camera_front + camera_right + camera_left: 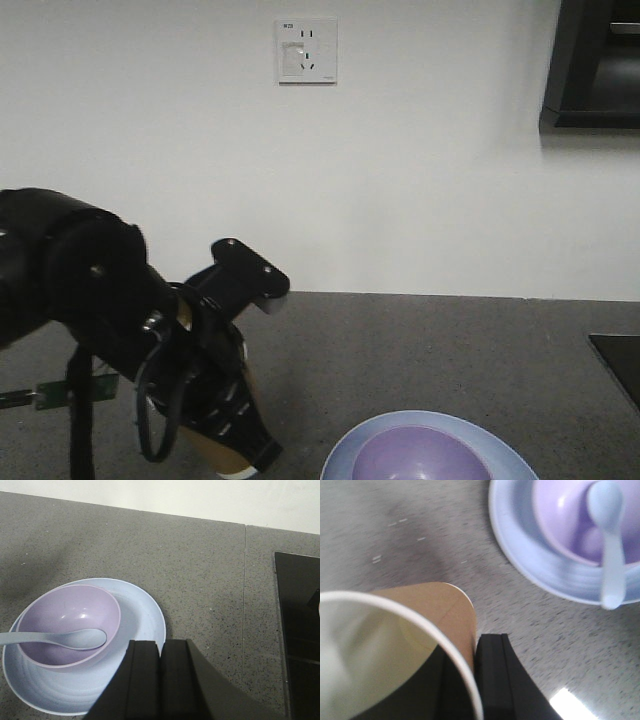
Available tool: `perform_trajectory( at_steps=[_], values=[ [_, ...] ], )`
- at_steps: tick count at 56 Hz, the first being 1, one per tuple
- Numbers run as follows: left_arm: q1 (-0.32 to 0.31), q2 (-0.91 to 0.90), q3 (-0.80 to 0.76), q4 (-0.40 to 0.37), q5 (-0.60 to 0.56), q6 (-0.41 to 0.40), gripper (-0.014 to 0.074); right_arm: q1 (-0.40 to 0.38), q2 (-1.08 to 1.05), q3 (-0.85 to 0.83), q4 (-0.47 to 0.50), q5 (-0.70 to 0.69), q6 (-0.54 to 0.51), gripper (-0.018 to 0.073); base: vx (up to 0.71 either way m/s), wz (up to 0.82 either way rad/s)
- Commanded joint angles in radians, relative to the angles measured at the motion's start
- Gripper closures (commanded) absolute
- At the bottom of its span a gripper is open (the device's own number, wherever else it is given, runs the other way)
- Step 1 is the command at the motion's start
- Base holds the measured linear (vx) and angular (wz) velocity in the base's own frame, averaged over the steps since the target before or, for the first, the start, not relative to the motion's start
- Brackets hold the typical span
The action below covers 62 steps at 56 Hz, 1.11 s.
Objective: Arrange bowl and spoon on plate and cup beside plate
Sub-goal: 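Set the paper cup down beside the plate and release it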
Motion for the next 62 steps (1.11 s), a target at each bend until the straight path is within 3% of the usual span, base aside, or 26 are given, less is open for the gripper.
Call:
perform_trajectory(
  at_steps=[1,42,52,62],
  values=[
    [-0.020,-0.001,-0.054,-0.007,-0.039,-0.008,0.0599,-0.004,0.004,-0.027,-0.010,-0.071,-0.009,0.0568,0.00,0.00],
    [-0.037,0.125,-0.074,-0.057,-0.023,-0.004,0.0582,-0.004,0.004,-0.027,-0.010,-0.068,-0.009,0.0568,0.00,0.00],
    [-0.037,0.125,-0.074,-0.057,-0.023,-0.002,0.0462,-0.004,0.004,-0.027,-0.010,-0.068,-0.009,0.0568,0.00,0.00],
    [-0.037,0.125,-0.074,-0.056,-0.023,-0.003,0.0237,-0.004,0.004,-0.027,-0.010,-0.068,-0.009,0.0568,0.00,0.00]
  ],
)
